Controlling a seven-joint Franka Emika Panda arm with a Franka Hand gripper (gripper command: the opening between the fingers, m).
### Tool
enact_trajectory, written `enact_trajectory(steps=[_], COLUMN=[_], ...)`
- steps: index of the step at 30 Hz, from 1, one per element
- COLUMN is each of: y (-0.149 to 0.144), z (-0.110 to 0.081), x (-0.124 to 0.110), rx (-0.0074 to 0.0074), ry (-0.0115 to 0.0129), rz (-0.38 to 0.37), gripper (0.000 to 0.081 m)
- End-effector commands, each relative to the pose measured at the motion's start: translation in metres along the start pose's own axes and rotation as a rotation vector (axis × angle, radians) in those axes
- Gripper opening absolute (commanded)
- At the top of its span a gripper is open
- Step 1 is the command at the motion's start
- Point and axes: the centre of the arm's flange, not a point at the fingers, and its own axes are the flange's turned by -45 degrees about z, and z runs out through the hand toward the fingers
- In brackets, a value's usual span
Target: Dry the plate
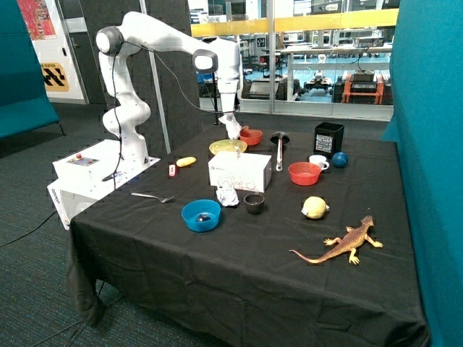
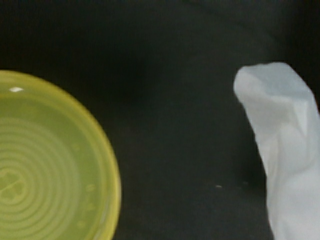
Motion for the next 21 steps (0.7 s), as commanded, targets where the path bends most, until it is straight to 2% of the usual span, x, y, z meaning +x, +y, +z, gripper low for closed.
enact_trajectory(steps=[1,2,3,4,5,6,7,8,9,10,12,18,21], y=[-0.050,-0.056,-0.074,-0.072,-0.086,-0.096,-0.088,-0.103,-0.095,-0.093,-0.095,-0.107,-0.111], z=[0.008,0.009,0.030,0.021,0.038,0.047,0.033,0.048,0.035,0.030,0.029,0.037,0.041], x=[-0.003,-0.005,0.027,0.008,0.034,0.045,0.014,0.032,0.006,-0.008,-0.021,-0.033,-0.036], rx=[-0.0006,-0.0007,0.0080,-0.0008,0.0080,0.0080,-0.0012,0.0080,-0.0013,-0.0015,-0.0015,-0.0021,-0.0021], ry=[0.0145,0.0145,0.0129,0.0145,0.0129,0.0129,0.0145,0.0129,0.0145,0.0145,0.0144,0.0144,0.0144], rz=[-0.140,-0.148,1.055,-0.165,1.058,1.058,-0.218,1.056,-0.241,-0.259,-0.268,-0.343,-0.350], gripper=[0.0000,0.0000,0.0000,0.0000,0.0000,0.0000,0.0000,0.0000,0.0000,0.0000,0.0000,0.0000,0.0000])
